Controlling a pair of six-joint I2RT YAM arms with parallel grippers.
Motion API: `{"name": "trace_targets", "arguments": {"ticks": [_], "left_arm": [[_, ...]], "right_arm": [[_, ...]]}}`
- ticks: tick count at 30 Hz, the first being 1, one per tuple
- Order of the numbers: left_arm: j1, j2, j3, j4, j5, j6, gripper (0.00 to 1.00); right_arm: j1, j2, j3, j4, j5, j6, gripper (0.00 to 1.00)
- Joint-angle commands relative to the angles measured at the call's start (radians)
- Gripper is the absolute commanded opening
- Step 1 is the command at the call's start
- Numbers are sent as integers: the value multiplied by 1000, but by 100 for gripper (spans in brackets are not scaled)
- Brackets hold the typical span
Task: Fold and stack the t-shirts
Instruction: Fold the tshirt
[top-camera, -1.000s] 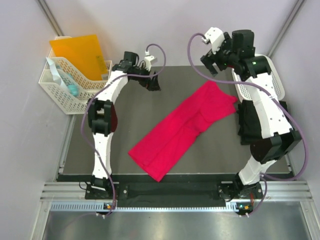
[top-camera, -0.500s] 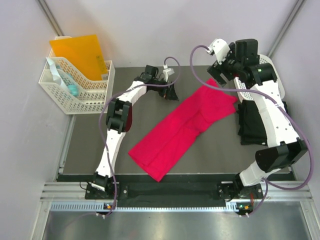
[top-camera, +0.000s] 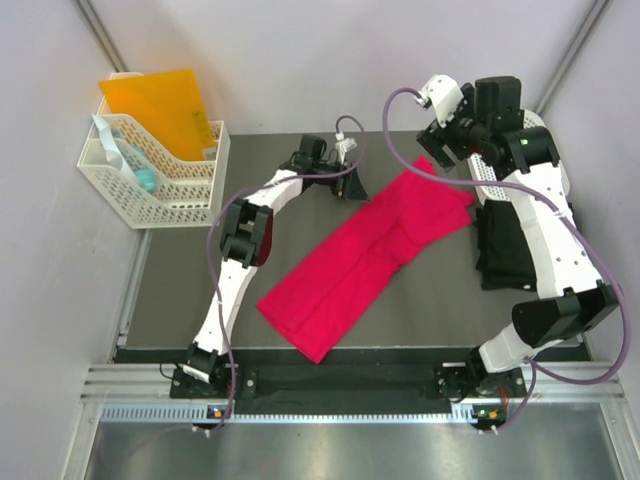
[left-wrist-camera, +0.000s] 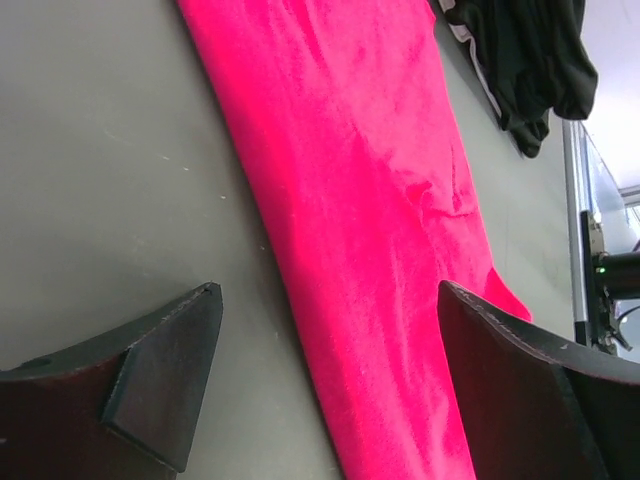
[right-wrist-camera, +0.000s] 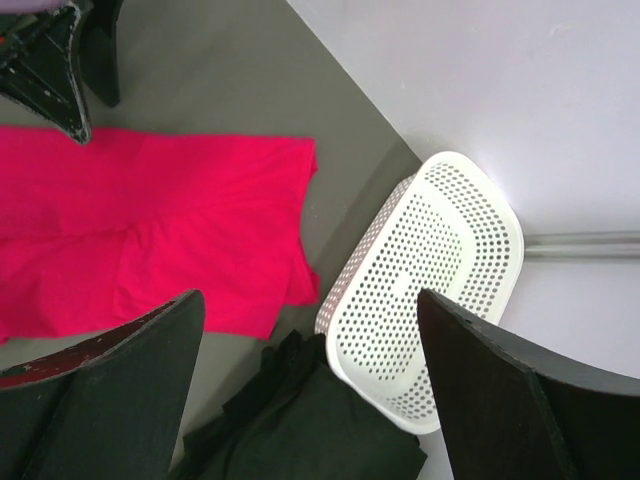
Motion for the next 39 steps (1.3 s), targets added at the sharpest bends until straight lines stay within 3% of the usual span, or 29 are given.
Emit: {"name": "trace_targets", "arguments": {"ticks": [1,5,10,19,25,26,29,30,33,39], "left_arm": [[-18,24,10,47,32,-35,91],[-34,19,-13,20,34,-26,89],[-69,4,-18,-95,-9,101,88],[-75,4,-38,-92,-53,102,83],[-74,10,-44,-86,-118,97,56],[-74,12,-49,-85,-121,97,45],[-74,19,-49,-79,-123,86,33],[-74,22,-47,-72,-124,74,19],[-72,29,-47,-60,-124,56,0],[-74,23,-55,-62,-180,59,0]], "right_arm": [[-9,16,59,13,-20,31,86],[-8,26,59,12,-29,35,85],[-8,38,72,18,-29,34,85],[-8,36,72,20,-46,57,82],[-8,33,76,20,-51,69,81],[-8,35,75,20,-51,71,80],[-8,30,73,20,-54,74,79],[-6,30,70,20,-55,74,79],[-8,32,70,18,-55,74,78],[-5,38,72,16,-68,80,77]]}}
